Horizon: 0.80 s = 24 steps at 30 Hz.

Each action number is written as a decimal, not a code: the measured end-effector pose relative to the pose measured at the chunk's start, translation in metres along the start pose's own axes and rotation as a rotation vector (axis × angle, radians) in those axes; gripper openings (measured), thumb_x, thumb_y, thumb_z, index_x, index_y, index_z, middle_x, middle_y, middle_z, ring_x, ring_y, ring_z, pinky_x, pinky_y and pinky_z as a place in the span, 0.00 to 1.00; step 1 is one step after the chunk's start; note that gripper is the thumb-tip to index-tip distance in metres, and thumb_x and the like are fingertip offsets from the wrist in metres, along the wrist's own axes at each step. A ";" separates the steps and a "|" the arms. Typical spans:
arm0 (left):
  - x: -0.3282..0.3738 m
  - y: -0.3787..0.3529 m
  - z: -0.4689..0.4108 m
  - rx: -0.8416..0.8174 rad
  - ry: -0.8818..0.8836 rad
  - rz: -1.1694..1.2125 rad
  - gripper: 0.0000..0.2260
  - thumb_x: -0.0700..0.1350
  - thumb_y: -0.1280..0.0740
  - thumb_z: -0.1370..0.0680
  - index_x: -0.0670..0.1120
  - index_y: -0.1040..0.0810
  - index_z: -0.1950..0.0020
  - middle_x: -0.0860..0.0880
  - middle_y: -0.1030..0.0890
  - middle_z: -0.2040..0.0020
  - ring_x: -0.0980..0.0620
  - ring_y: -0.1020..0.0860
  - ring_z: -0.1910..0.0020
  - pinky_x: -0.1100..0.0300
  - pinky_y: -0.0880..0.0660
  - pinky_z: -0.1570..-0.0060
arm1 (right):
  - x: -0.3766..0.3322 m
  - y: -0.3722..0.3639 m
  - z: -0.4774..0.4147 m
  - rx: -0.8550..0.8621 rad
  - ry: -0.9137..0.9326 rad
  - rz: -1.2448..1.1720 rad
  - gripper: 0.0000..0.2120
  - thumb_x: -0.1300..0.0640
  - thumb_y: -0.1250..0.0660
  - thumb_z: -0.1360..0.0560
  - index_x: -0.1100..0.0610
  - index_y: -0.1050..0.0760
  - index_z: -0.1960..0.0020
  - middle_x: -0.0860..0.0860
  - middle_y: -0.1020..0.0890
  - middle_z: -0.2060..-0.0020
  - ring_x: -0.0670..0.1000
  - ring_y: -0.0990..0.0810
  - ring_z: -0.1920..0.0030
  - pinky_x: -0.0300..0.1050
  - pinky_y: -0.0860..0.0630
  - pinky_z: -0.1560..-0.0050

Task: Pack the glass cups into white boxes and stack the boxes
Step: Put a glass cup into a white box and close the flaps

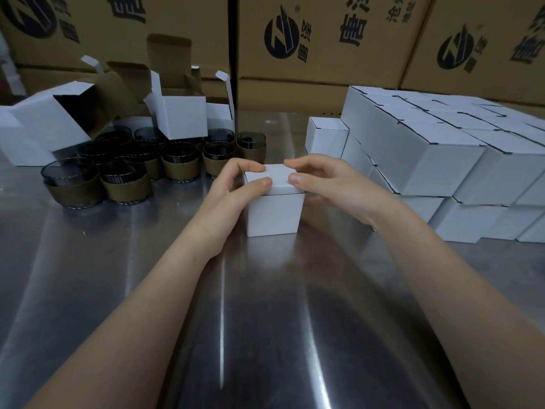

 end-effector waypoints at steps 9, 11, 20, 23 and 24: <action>0.000 -0.002 0.001 -0.022 0.048 0.011 0.12 0.48 0.30 0.31 0.55 0.24 0.49 0.47 0.23 0.39 0.43 0.22 0.41 0.42 0.26 0.38 | -0.001 -0.002 0.000 -0.036 0.000 -0.001 0.14 0.57 0.30 0.24 0.51 0.25 0.39 0.45 0.20 0.48 0.45 0.20 0.44 0.43 0.21 0.43; -0.001 -0.003 0.001 -0.021 0.055 0.021 0.12 0.47 0.30 0.31 0.55 0.24 0.49 0.47 0.23 0.40 0.42 0.22 0.40 0.44 0.26 0.39 | -0.001 -0.003 0.000 -0.041 -0.005 0.000 0.15 0.58 0.30 0.24 0.51 0.25 0.39 0.47 0.20 0.46 0.45 0.21 0.43 0.43 0.21 0.43; 0.001 -0.009 0.000 -0.016 0.051 0.027 0.16 0.47 0.33 0.32 0.54 0.26 0.45 0.49 0.24 0.41 0.47 0.22 0.44 0.50 0.25 0.46 | -0.003 -0.005 0.001 -0.061 -0.038 0.029 0.18 0.57 0.30 0.24 0.50 0.28 0.36 0.48 0.22 0.43 0.43 0.21 0.44 0.39 0.20 0.46; 0.001 -0.010 0.000 -0.014 0.036 0.018 0.19 0.47 0.33 0.31 0.55 0.27 0.40 0.50 0.25 0.40 0.49 0.22 0.44 0.53 0.24 0.45 | -0.006 -0.005 0.001 -0.050 -0.005 0.074 0.18 0.58 0.30 0.24 0.49 0.27 0.35 0.48 0.24 0.38 0.42 0.22 0.42 0.37 0.21 0.47; 0.001 -0.010 0.000 -0.007 0.030 0.012 0.21 0.47 0.32 0.29 0.56 0.28 0.37 0.51 0.25 0.39 0.50 0.22 0.43 0.54 0.24 0.44 | -0.009 -0.005 0.001 -0.021 0.033 0.118 0.18 0.58 0.30 0.24 0.49 0.26 0.36 0.48 0.24 0.38 0.43 0.23 0.41 0.39 0.22 0.43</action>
Point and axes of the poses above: each hand's wrist, its own z-axis away from the middle knuckle, its own y-axis out of the back of the hand, x = y × z, the point moved 6 cm from there along -z, towards the middle knuckle
